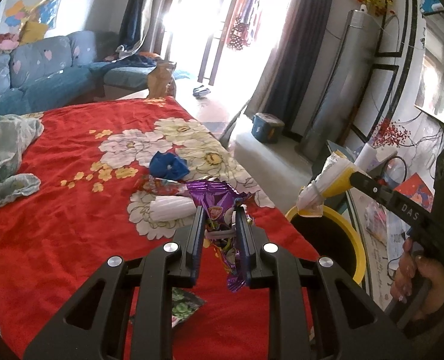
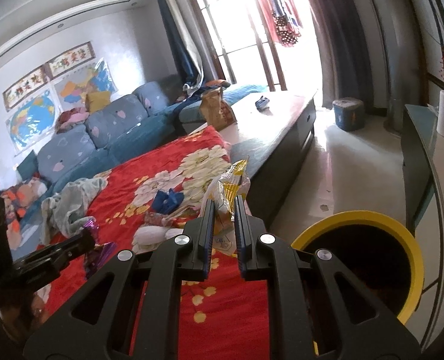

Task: Collect trash
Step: 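Carry the purple wrapper and yellow-white wrapper with both tools over the bin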

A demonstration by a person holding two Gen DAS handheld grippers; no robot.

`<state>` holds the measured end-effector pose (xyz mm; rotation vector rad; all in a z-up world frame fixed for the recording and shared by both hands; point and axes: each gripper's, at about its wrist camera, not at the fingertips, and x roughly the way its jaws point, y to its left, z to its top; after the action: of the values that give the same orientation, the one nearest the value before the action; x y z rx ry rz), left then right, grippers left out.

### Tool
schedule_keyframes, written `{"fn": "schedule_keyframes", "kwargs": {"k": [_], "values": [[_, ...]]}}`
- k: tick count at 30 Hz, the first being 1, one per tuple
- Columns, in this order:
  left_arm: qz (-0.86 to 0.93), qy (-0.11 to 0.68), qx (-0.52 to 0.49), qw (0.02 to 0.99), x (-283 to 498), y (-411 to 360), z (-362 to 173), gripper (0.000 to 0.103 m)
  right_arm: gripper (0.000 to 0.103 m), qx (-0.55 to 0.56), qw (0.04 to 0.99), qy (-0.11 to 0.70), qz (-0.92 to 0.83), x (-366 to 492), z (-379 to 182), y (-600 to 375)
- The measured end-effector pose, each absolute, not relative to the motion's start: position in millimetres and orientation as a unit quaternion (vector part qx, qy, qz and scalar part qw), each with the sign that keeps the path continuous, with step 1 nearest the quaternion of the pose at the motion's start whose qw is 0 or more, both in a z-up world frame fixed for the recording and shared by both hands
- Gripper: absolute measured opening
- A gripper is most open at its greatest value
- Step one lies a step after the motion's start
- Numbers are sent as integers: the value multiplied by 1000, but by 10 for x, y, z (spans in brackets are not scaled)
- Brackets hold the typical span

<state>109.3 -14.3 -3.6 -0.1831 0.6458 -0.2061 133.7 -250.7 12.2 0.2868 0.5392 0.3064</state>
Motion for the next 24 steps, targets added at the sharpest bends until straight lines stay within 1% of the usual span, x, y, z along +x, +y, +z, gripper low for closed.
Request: {"fn": "schedule_keyframes", "kwargs": {"k": [24], "values": [[-182,322,-48,928,1192,-918,-74,20,9,173,946,265,63,1223,-34,-3149]]}}
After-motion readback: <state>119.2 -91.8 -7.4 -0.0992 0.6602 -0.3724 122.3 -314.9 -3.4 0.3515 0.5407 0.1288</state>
